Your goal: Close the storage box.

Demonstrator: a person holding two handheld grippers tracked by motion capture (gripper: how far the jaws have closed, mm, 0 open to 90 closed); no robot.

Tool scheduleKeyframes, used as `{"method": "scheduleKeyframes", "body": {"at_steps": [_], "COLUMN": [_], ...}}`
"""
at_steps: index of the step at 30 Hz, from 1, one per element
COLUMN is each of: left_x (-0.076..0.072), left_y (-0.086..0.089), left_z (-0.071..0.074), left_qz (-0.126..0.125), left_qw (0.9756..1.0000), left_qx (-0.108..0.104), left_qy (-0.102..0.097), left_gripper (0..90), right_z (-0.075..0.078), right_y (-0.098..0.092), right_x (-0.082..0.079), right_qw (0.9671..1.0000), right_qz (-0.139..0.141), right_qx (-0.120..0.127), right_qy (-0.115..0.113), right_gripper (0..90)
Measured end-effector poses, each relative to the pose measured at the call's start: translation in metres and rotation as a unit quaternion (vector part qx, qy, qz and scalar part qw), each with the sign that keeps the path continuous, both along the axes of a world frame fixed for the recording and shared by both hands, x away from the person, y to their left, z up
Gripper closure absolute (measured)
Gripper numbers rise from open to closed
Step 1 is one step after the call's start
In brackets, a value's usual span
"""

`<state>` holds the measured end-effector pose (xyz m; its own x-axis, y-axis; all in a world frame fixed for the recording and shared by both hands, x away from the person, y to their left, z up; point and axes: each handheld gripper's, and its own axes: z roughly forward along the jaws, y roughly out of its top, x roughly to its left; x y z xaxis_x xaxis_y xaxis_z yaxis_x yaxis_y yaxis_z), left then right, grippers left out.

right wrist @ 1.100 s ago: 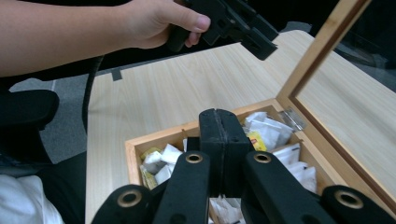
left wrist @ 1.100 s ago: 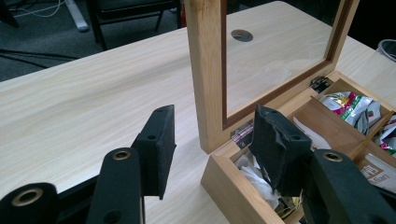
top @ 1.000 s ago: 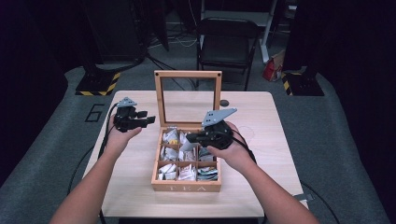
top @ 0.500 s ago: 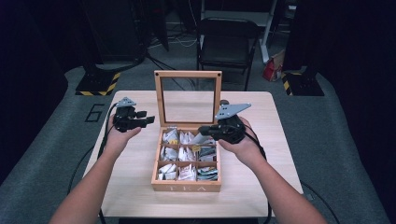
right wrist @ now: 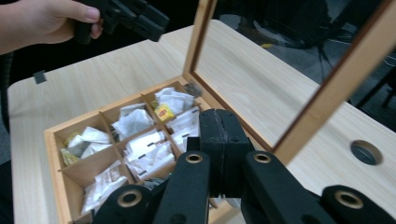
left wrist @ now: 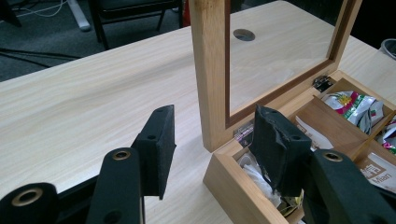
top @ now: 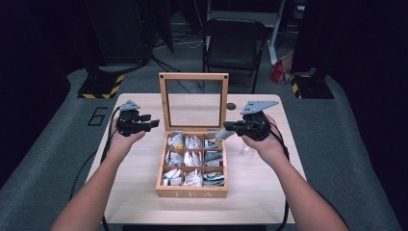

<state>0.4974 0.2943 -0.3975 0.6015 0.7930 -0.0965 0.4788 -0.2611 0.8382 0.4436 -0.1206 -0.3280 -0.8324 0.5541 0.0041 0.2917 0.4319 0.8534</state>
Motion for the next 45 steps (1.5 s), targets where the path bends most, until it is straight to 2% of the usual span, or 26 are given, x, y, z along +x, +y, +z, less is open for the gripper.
{"method": "scheduleKeyframes", "body": {"at_steps": [13, 27, 45], "left_x": [0.0, 0.0, -0.001], "left_y": [0.003, 0.004, 0.006], "left_z": [0.001, 0.001, 0.0], "left_qz": [0.004, 0.004, 0.006], "left_qw": [1.0, 1.0, 1.0], "left_qx": [0.0, 0.002, 0.004], "left_qy": [0.0, 0.0, 0.001], "left_gripper": [49.0, 48.8, 48.8], "right_z": [-0.001, -0.006, -0.012], "right_y": [-0.028, -0.043, -0.073], "right_x": [0.007, 0.018, 0.024], "right_qw": [0.9992, 0.9976, 0.9931], "right_qz": [-0.04, -0.068, -0.117], "right_qx": [-0.003, -0.011, -0.013], "right_qy": [0.0, 0.002, 0.007], "right_gripper": [90.0, 90.0, 90.0]}}
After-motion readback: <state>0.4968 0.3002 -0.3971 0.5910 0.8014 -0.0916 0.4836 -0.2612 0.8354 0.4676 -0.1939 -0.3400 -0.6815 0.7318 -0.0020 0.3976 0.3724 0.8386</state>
